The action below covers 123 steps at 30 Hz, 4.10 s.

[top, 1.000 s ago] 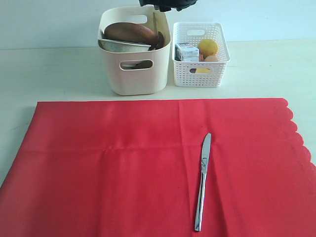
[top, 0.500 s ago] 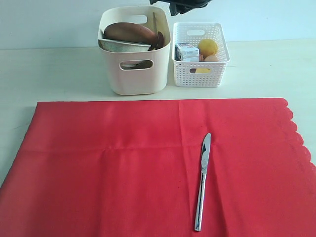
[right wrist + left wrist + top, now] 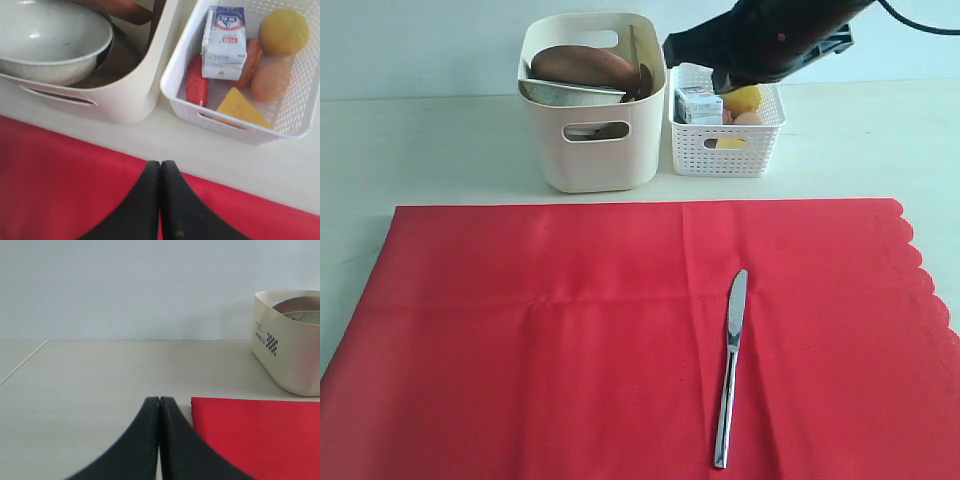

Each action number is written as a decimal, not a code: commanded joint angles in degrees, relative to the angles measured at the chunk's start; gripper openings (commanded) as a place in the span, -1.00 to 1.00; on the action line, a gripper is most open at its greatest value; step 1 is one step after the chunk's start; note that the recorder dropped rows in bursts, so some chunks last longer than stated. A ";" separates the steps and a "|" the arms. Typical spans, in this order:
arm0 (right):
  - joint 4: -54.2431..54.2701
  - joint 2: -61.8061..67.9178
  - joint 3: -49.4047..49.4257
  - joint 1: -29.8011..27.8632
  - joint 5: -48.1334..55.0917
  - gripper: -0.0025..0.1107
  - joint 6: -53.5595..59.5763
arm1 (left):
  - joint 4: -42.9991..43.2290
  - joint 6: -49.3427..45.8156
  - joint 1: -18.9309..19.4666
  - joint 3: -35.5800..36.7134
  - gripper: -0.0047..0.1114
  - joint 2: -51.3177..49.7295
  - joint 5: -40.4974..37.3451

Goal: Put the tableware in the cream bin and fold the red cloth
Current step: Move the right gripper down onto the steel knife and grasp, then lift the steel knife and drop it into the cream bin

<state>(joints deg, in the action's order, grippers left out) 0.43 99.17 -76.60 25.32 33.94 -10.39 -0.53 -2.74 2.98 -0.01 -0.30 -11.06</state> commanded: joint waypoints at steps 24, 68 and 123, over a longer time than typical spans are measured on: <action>7.69 -9.96 32.05 10.29 -5.59 -0.96 -1.63 | -0.58 -0.05 -0.39 0.01 -0.87 0.30 -0.02; -3.22 4.80 29.90 12.32 -3.68 -0.57 -11.75 | -0.58 -0.05 -0.39 0.01 -0.87 0.30 -0.02; -4.03 -16.38 25.28 12.32 -0.38 -0.96 -11.54 | -0.58 -0.05 -0.39 0.01 -0.87 0.30 -0.02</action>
<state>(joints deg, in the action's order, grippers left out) -1.81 83.36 -48.52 37.43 36.39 -22.51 -0.53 -2.74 2.98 -0.01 -0.30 -11.06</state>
